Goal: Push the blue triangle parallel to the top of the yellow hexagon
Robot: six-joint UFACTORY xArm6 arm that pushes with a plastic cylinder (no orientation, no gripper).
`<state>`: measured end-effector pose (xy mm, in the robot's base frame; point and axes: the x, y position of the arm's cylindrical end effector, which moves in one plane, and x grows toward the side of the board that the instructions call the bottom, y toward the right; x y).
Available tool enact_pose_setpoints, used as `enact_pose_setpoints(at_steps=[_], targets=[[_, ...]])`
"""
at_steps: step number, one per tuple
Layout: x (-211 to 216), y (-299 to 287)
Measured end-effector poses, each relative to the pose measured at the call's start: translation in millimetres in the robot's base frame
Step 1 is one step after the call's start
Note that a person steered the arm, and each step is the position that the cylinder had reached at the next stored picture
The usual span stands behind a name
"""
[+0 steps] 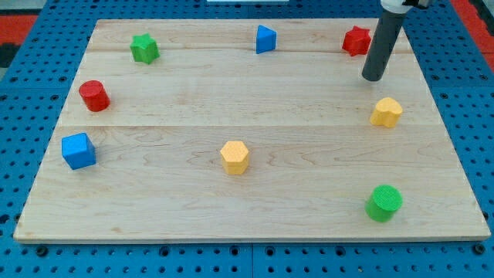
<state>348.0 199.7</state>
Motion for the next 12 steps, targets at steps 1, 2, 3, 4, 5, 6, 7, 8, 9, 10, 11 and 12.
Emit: enact_pose_setpoints(at_steps=[1,2,3,4,5,6,7,8,9,10,11,12], targets=[[9.0,-1.5],[3.0,-1.5],[-1.1,-1.5],[-11.5,2.5],[-12.5,2.6],[4.1,-16.1],[16.7,-50.0],[13.7,-104.9],[3.6,-147.4],[-19.0,-162.4],[-26.5,-162.4],[-27.3,-162.9]])
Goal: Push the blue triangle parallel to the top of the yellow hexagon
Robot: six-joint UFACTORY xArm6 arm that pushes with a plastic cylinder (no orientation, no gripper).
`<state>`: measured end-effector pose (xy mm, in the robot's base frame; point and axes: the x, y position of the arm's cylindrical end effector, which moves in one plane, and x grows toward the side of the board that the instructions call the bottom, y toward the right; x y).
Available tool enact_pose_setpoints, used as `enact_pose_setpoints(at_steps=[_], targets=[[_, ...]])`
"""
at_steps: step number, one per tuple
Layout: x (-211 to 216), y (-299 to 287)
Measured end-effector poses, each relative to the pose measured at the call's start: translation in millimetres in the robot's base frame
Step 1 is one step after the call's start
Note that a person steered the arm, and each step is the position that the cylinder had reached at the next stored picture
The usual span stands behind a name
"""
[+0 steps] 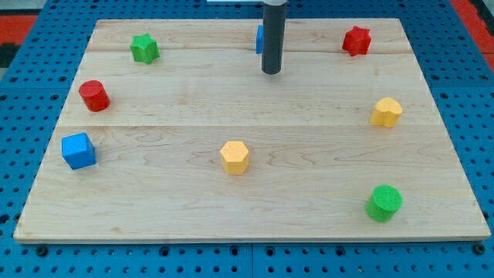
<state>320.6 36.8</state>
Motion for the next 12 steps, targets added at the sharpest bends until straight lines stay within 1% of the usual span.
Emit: enact_pose_setpoints(at_steps=[2,4,5,6,7,8,9,10,11,12], targets=[[3.0,-8.5],[-60.4,84.2],[-113.1,31.3],[-68.5,-79.8],[5.0,-98.1],[-65.3,-124.3],[-78.8,-89.4],[-21.3,-66.8],[54.0,-74.8],[28.3,-124.5]])
